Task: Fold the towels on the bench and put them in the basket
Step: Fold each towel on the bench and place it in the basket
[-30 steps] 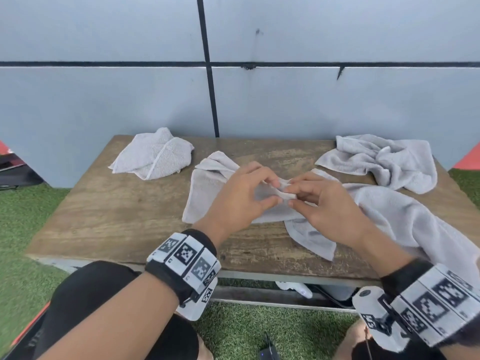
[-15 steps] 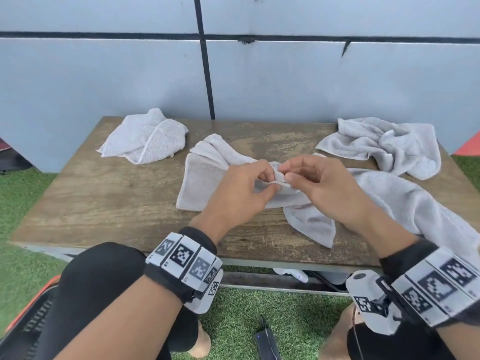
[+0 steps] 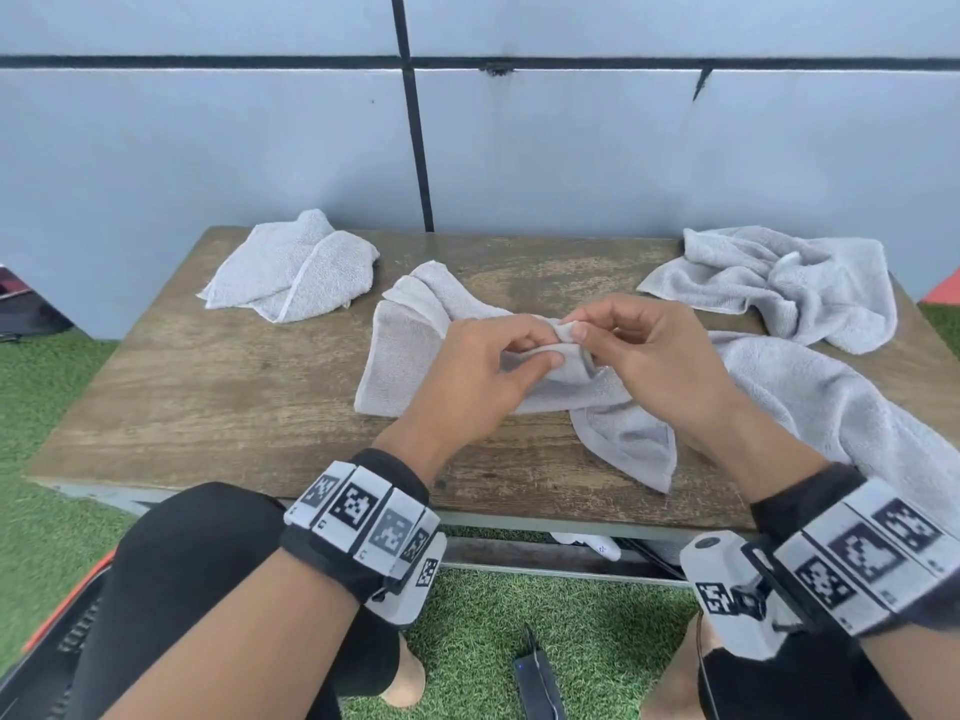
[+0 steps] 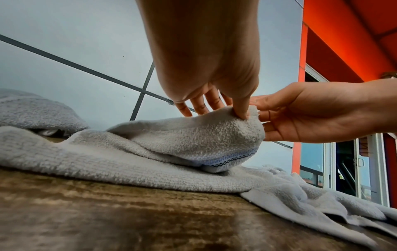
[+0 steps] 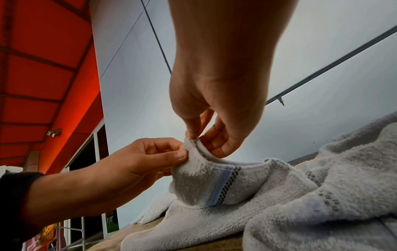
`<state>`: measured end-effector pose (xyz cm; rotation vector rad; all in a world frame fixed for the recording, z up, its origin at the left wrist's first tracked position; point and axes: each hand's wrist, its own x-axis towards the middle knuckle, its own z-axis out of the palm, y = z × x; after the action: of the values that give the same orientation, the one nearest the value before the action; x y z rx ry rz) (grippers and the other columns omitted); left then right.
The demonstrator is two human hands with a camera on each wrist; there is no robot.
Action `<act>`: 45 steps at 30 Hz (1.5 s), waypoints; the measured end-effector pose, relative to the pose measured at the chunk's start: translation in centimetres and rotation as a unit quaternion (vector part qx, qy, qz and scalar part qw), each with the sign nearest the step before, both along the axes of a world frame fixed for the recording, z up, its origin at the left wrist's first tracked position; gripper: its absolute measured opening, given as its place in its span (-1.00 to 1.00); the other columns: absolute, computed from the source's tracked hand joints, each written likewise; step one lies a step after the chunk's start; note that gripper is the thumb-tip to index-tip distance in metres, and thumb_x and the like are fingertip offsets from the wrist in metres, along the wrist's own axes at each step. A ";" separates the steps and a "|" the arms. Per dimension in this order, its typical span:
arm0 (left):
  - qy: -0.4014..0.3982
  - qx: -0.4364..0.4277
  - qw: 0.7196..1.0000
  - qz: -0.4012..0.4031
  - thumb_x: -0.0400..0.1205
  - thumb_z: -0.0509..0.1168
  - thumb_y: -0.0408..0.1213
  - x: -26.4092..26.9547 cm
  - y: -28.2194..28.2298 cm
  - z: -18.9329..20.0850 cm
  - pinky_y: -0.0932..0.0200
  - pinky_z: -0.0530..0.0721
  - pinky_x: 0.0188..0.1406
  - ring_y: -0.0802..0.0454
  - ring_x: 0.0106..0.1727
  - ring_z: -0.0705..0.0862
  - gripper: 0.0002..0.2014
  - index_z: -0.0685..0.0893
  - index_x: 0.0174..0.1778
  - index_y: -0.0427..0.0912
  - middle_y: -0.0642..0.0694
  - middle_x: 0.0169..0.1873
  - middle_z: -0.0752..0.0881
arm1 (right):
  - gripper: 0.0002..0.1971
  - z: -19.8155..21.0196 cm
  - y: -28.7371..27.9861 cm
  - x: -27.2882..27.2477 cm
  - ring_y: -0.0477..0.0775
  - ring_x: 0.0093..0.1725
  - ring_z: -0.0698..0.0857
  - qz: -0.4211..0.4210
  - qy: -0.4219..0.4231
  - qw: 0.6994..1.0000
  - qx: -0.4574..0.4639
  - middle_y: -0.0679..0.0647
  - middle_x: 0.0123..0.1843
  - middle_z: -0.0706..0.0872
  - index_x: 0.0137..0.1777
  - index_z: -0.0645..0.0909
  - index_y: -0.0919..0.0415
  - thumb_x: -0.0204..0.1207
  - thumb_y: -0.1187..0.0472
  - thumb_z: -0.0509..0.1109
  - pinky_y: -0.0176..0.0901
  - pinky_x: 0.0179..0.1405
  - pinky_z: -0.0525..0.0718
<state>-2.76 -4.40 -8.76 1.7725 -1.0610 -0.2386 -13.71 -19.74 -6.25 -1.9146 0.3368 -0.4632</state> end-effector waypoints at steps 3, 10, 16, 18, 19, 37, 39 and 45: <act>0.015 -0.034 0.999 0.024 0.64 0.47 -0.25 0.0 0.2 0.6 -0.04 0.70 0.09 0.05 -0.06 0.76 -0.95 0.82 -0.03 -0.08 0.05 -0.15 0.83 | -0.92 -0.1 -0.2 0.1 0.30 -0.21 0.75 -0.038 -0.015 0.999 -0.012 0.21 -0.22 0.82 -0.04 0.83 0.12 0.60 0.25 0.50 0.04 -0.08 0.78; 0.031 -0.051 0.996 0.061 0.62 0.50 -0.23 -0.2 0.3 0.7 0.28 0.66 -0.13 0.20 -0.23 0.69 -0.97 0.80 -0.08 -0.09 0.02 -0.26 0.78 | -0.95 -0.2 0.6 0.3 -0.03 -0.32 0.70 -0.015 -0.032 0.999 0.006 0.13 -0.27 0.82 -0.03 0.81 0.20 0.57 0.31 0.53 -0.25 -0.20 0.72; 0.025 -0.057 0.996 0.069 0.63 0.49 -0.23 -0.4 0.5 0.8 0.18 0.68 -0.11 0.17 -0.22 0.69 -0.95 0.76 -0.10 -0.10 0.05 -0.26 0.76 | -0.88 0.0 0.7 0.3 -0.03 -0.30 0.68 -0.005 -0.036 0.999 0.000 0.16 -0.27 0.79 -0.03 0.82 0.14 0.59 0.36 0.49 -0.21 -0.16 0.71; 0.014 -0.051 0.996 0.073 0.62 0.48 -0.21 -0.3 0.6 0.7 0.16 0.66 -0.03 0.13 -0.13 0.69 -0.93 0.74 -0.12 -0.08 0.09 -0.20 0.77 | -0.86 0.0 0.7 0.3 -0.04 -0.30 0.67 -0.001 -0.036 0.999 0.000 0.10 -0.32 0.77 -0.03 0.83 0.12 0.59 0.36 0.49 -0.20 -0.16 0.71; 0.009 -0.049 0.996 0.075 0.62 0.49 -0.21 -0.3 0.6 0.7 0.16 0.65 -0.02 0.09 -0.11 0.68 -0.93 0.74 -0.13 -0.08 0.10 -0.17 0.76 | -0.85 0.0 0.7 0.3 -0.04 -0.30 0.67 0.000 -0.036 0.999 0.002 0.08 -0.33 0.76 -0.04 0.83 0.11 0.59 0.37 0.49 -0.20 -0.16 0.71; 0.046 -0.023 0.997 0.051 0.67 0.40 -0.31 -0.7 0.3 0.5 0.40 0.53 -0.24 0.29 -0.27 0.59 -0.85 0.59 -0.16 -0.25 -0.08 -0.08 0.78 | -0.86 -0.2 1.0 0.2 0.08 -0.25 0.67 0.001 0.000 1.000 0.007 0.29 -0.17 0.80 0.00 0.82 0.13 0.62 0.34 0.46 0.09 -0.08 0.72; 0.049 -0.019 0.997 0.060 0.67 0.40 -0.30 -0.8 0.3 0.6 0.26 0.57 -0.29 0.28 -0.35 0.53 -0.84 0.59 -0.16 -0.26 -0.15 -0.10 0.77 | -0.86 -0.1 1.1 0.2 0.20 -0.20 0.70 0.000 0.003 1.000 0.013 0.30 -0.14 0.80 0.00 0.83 0.12 0.63 0.32 0.45 0.13 -0.02 0.73; 0.091 -0.013 0.993 0.070 0.67 0.42 -0.30 -1.2 0.4 1.2 0.04 0.56 -0.41 0.18 -0.42 0.50 -0.83 0.61 -0.16 -0.29 -0.09 -0.08 0.78 | -0.87 -0.2 1.1 0.2 0.01 -0.23 0.68 -0.005 0.009 1.000 0.014 0.23 -0.15 0.82 -0.01 0.83 0.12 0.61 0.33 0.46 0.01 -0.06 0.74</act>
<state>-3.96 -3.95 -7.53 1.7568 -0.8035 -0.2908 -13.50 -18.68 -6.46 -1.8916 0.3642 -0.4456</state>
